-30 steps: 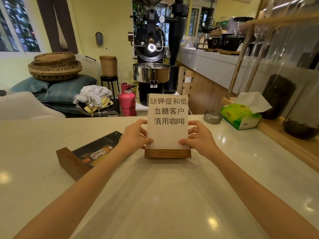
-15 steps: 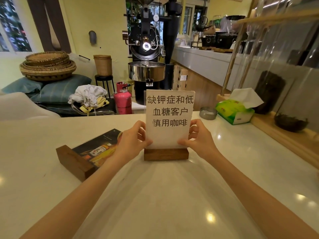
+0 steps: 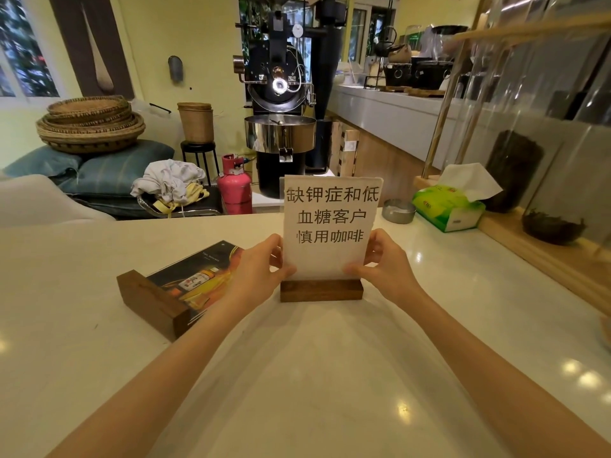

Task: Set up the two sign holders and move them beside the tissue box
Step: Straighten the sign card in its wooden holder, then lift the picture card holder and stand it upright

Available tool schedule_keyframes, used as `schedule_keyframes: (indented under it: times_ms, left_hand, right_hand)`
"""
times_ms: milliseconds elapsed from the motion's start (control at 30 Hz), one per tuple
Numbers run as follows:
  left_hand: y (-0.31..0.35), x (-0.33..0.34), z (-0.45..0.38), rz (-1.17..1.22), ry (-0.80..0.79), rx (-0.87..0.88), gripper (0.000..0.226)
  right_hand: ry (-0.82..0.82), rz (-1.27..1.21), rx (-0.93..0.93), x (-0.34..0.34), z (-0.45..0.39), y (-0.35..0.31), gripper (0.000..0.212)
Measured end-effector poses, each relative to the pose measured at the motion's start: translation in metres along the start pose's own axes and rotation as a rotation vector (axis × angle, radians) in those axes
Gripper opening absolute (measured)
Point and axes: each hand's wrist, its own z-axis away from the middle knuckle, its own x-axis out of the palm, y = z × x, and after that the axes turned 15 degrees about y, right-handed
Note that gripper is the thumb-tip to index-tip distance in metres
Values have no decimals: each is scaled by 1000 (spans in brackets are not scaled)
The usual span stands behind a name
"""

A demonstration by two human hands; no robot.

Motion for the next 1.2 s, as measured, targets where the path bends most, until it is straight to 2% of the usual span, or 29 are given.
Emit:
schedule_keyframes:
  times_ms: [233, 367, 433, 567, 733, 833, 1033, 1200]
  left_hand:
    - [0, -1, 1, -17, -1, 6, 23]
    - [-1, -9, -2, 8, -92, -32, 25]
    - [-3, -19, -4, 28, -129, -62, 31]
    - [-13, -44, -11, 49, -156, -90, 26]
    - [-28, -83, -27, 52, -250, -192, 19]
    - [-43, -105, -41, 28, -221, -290, 14]
    - [-83, -127, -61, -276, -241, -404, 39]
    - [-103, -133, -65, -349, -344, -510, 41]
  right_hand:
    - [27, 33, 3, 0, 6, -1, 46]
    - [311, 36, -27, 0, 20, -8, 36]
    - [329, -6, -4, 3, 33, -13, 23]
    - [150, -128, 145, 23, 51, -25, 11]
    - [-223, -301, 543, 66, 61, -58, 19]
    - [-396, -346, 745, 92, 63, -74, 26]
    - [-475, -424, 997, 128, 58, -75, 38]
    - [-486, -442, 994, 150, 59, -75, 38]
